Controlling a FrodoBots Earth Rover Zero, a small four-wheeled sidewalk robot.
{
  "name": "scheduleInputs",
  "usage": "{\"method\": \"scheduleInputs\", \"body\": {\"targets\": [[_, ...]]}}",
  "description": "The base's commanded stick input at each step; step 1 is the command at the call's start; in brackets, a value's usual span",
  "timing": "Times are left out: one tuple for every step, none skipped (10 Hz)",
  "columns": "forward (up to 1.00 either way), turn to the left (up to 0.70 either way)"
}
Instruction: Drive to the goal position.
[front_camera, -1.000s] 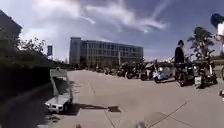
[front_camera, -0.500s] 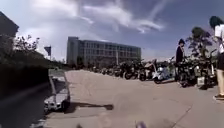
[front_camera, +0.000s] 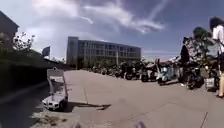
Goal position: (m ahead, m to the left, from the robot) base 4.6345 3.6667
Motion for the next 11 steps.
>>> {"method": "scheduleInputs", "body": {"targets": [[0.70,0.03],[0.70,0.03],[0.70,0.12],[0.70,0.17],[0.70,0.17],[0.70,0.17],[0.70,0.06],[0.70,0.03],[0.70,0.03],[0.70,0.08],[0.70,0.17]]}}
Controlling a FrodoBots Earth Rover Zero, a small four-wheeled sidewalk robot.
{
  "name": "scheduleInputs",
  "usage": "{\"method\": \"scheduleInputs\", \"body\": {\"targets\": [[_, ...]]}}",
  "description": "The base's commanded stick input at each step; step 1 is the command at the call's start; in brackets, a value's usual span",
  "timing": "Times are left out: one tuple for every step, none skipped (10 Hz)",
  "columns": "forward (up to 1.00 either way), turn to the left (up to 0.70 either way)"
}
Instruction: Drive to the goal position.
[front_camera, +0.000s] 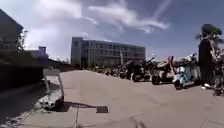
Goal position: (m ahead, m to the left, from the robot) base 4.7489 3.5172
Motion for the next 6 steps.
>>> {"method": "scheduleInputs", "body": {"targets": [[0.70,0.04],[0.70,0.03],[0.70,0.03],[0.70,0.09],[0.70,0.14],[0.70,0.07]]}}
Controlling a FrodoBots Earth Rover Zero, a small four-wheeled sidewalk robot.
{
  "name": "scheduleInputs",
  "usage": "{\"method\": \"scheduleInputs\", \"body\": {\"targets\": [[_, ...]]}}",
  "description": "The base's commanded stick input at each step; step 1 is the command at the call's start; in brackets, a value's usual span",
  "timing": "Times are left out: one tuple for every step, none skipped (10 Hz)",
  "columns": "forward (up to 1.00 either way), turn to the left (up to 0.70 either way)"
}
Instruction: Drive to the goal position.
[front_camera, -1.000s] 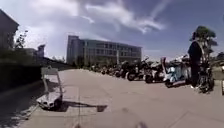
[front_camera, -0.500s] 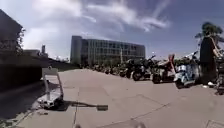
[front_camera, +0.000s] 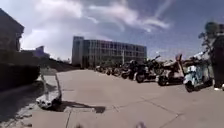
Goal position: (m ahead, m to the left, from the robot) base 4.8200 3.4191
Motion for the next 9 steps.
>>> {"method": "scheduleInputs", "body": {"targets": [[0.70,0.03],[0.70,0.03],[0.70,0.03],[0.70,0.03],[0.70,0.08],[0.70,0.17],[0.70,0.05],[0.70,0.03],[0.70,0.08]]}}
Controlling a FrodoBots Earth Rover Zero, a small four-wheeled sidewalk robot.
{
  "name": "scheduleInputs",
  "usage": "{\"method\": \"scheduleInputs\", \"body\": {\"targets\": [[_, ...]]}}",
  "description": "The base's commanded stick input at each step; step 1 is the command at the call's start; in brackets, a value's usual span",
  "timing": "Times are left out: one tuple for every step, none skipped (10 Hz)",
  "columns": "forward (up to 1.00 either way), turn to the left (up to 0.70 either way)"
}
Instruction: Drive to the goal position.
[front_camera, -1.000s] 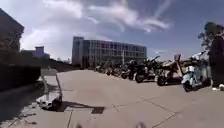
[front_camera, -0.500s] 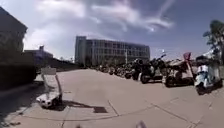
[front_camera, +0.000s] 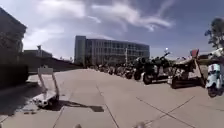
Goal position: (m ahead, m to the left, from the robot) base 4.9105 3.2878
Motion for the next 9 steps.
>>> {"method": "scheduleInputs", "body": {"targets": [[0.70,0.16],[0.70,0.12],[0.70,0.06],[0.70,0.03],[0.70,0.03],[0.70,0.15],[0.70,0.17],[0.70,0.17],[0.70,0.17]]}}
